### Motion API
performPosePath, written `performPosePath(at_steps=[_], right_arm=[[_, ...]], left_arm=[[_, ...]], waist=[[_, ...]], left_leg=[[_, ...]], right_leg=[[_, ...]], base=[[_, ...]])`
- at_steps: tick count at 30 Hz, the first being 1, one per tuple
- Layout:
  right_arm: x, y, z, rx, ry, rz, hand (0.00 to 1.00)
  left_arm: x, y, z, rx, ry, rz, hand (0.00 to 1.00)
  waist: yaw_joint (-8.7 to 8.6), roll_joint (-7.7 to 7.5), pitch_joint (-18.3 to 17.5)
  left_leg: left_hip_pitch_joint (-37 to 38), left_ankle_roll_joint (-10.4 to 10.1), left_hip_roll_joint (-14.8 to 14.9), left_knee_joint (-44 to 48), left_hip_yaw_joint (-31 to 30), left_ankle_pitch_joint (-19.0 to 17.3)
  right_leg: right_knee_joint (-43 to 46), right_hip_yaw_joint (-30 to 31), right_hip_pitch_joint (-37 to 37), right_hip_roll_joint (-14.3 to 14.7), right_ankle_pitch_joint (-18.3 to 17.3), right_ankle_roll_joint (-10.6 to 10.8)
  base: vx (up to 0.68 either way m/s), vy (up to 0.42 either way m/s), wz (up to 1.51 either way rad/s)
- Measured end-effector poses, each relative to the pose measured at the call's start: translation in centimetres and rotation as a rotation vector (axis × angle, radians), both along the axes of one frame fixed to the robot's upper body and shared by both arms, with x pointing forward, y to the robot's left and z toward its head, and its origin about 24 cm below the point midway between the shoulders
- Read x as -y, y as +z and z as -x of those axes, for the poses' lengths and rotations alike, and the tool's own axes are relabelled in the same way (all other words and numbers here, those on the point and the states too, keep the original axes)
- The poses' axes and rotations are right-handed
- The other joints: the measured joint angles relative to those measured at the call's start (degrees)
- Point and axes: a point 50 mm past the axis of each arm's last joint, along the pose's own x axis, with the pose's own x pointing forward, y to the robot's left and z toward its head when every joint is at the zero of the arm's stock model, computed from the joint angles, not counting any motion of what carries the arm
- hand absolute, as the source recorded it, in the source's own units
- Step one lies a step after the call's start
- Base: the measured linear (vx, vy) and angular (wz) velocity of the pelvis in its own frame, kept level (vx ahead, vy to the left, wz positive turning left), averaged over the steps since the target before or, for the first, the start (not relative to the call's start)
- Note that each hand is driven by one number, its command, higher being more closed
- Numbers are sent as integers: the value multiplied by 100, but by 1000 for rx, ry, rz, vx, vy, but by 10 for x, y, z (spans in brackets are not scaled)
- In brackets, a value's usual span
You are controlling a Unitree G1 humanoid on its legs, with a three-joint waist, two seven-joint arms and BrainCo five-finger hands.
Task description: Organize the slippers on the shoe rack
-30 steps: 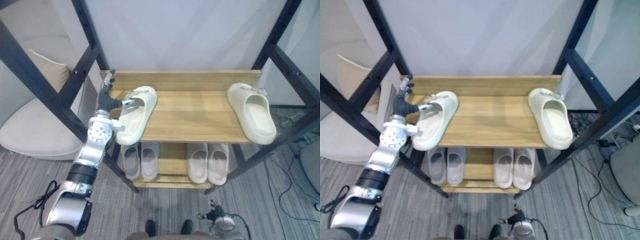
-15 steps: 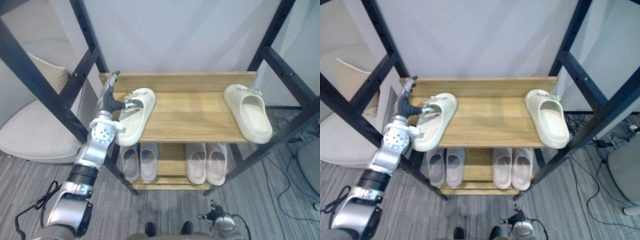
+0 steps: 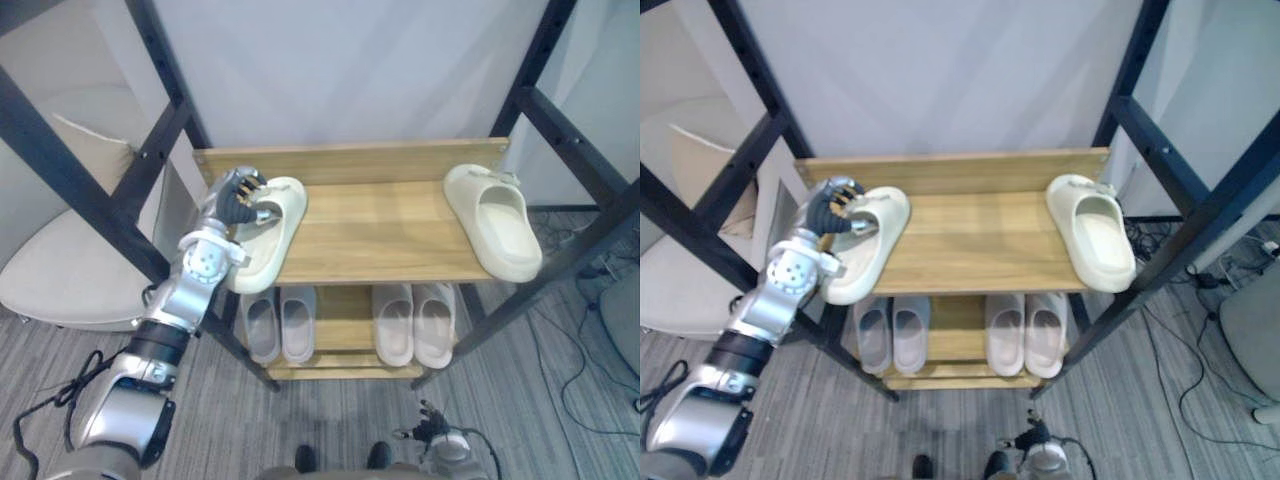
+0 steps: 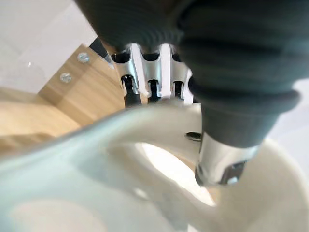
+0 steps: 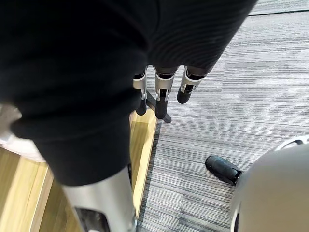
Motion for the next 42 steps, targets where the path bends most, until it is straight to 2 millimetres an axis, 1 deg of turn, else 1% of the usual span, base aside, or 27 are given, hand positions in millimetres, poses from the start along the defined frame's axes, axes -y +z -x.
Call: performPosePath(at_steps=[5,10,16,18,22,26,28,32,34,37,42], right_arm=[[0,0,0,-2,-2,0,0],[0,0,0,-2,-3,0,0],[-1,0,0,-2,-5,-1,0],[-1,0,0,-1,-5,-1,0],[1,0,0,-1,-9,3,0],[1,0,-1,2,-11,5,0],[1,1,-3,10,-14,10,0],[3,3,-8,24,-21,21,0],[3,4,-9,29,-21,22,0],[4,5,-12,39,-23,26,0],[5,7,-13,52,-34,30,0]], left_arm=[[-1,0,0,8,9,6,100],[-1,1,-1,5,8,32,100],[1,1,-4,-2,18,31,100],[5,0,-4,0,10,25,100],[17,2,-6,11,-20,34,100],[40,9,-9,29,-85,39,100],[56,14,-11,44,-125,63,100],[73,20,-14,62,-157,107,100],[79,23,-17,64,-165,118,100],[83,26,-17,73,-170,125,100],[83,25,-19,77,-153,134,100]], waist=[[-56,16,5],[-74,78,24],[-96,113,24],[-96,134,31],[-107,237,80],[-166,272,96],[-205,315,120],[-289,391,176],[-341,402,189],[-414,421,220],[-450,434,245]], left_leg=[[0,30,-7,10,-21,20],[1,32,-15,29,-44,21],[6,32,-17,36,-51,22],[6,35,-22,36,-51,24],[4,47,-49,36,-51,32],[-2,52,-73,35,-38,35],[-5,44,-83,28,16,29],[1,42,-86,19,88,27],[3,35,-81,19,91,22],[7,19,-73,19,107,9],[7,-7,-46,19,186,-9]], right_leg=[[0,-23,10,-5,1,0],[0,-48,29,-13,4,-1],[-1,-60,40,-18,7,-3],[-1,-65,42,-26,11,0],[-1,-71,43,-54,30,17],[-1,-62,34,-79,41,32],[-1,-17,10,-90,60,41],[0,69,-5,-91,88,39],[-1,83,-10,-86,88,39],[-2,105,-16,-82,88,39],[-4,157,-42,-65,92,32]], base=[[21,14,1],[0,0,1],[0,0,0],[0,0,0],[0,0,0],[0,0,-1],[0,0,-12],[21,15,-15],[15,11,-5],[2,7,-2],[-5,6,-4]])
